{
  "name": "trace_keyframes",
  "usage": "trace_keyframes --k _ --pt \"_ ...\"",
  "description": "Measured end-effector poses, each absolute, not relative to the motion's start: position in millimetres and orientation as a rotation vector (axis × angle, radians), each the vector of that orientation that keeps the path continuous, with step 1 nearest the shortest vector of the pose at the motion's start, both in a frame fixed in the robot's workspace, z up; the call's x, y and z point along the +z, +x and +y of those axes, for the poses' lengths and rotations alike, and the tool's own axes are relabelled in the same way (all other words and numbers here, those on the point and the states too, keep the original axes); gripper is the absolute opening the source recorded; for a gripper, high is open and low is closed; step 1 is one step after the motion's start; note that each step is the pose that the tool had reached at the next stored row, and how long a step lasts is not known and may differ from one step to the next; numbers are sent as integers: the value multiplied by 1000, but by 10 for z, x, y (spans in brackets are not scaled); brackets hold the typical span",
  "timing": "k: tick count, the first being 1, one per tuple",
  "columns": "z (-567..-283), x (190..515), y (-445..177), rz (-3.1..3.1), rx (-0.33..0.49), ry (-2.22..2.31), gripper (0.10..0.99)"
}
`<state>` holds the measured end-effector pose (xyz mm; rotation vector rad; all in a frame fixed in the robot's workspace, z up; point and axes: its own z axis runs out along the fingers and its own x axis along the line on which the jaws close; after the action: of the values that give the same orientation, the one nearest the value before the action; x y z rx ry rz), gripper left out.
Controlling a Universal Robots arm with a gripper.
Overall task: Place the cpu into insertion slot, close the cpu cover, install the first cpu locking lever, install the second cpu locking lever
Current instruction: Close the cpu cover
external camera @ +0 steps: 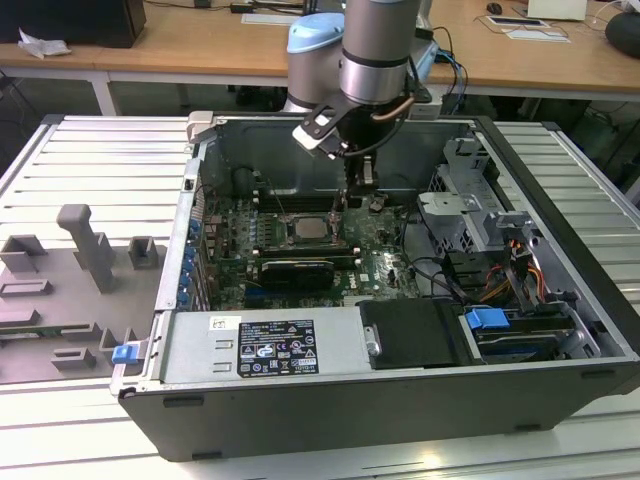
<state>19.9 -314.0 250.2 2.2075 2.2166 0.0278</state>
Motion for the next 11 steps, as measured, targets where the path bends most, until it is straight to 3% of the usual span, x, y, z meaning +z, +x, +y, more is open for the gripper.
trace_keyframes --k 11 --pt "-3136 2416 -92 2217 28 2207 106"
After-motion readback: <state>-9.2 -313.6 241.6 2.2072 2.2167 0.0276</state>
